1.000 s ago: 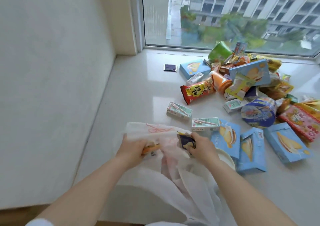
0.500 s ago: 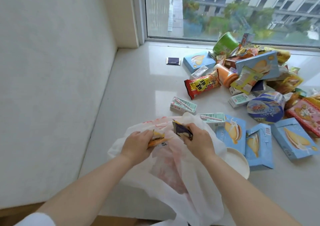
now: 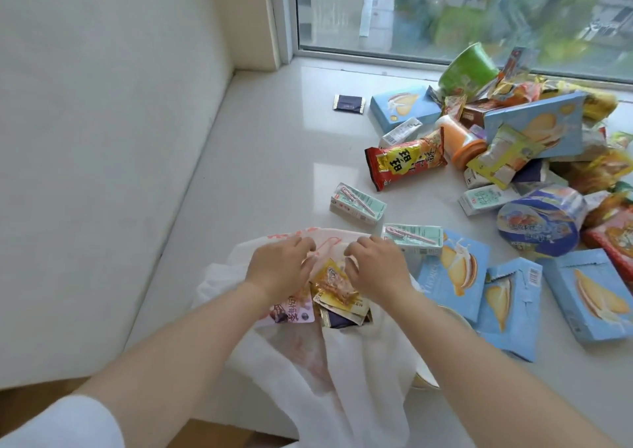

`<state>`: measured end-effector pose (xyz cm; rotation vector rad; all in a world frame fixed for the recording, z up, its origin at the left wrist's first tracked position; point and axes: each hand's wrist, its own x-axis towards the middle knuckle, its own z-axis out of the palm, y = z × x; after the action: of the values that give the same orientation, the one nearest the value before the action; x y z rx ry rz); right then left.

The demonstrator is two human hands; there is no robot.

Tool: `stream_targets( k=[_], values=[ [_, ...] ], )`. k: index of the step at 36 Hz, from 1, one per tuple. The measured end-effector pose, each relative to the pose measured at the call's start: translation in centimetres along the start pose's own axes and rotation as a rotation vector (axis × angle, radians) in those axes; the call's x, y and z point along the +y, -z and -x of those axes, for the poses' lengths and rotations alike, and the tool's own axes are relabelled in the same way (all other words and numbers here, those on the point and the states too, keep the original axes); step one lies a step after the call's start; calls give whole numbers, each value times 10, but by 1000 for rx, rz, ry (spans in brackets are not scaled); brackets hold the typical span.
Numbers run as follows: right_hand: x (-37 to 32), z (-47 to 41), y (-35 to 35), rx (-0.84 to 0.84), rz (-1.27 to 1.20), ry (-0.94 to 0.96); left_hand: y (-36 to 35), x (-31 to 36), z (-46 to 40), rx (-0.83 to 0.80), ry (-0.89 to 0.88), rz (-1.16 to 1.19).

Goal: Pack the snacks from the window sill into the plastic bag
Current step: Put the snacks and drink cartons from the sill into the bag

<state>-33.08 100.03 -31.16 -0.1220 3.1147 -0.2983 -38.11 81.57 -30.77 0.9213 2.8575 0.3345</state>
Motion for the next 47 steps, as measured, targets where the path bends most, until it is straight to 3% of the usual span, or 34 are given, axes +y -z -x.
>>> stream_targets(
  k=[4, 8, 18, 28, 34, 38, 42, 47],
  values=[
    [25, -38, 29, 25, -2, -33, 21, 8, -55, 31, 156, 69],
    [48, -75, 38, -18, 0, -126, 32, 7, -110, -45, 226, 90],
    [106, -161, 38, -55, -57, -325, 27, -18, -245, -227, 206, -26],
    [204, -252, 16, -88, -16, -431, -25, -44, -386, -323, 249, -31],
    [246, -302, -5, -53, 5, -424, -58, -59, -456, -246, 206, -46],
    [258, -318, -25, -72, 49, -431, -71, -80, -488, -237, 259, -30],
    [261, -317, -46, 13, 61, -428, -77, -94, -505, -234, 299, -40],
    [261, -315, -53, 30, -14, -463, -69, -93, -516, -204, 482, -97]
  ],
)
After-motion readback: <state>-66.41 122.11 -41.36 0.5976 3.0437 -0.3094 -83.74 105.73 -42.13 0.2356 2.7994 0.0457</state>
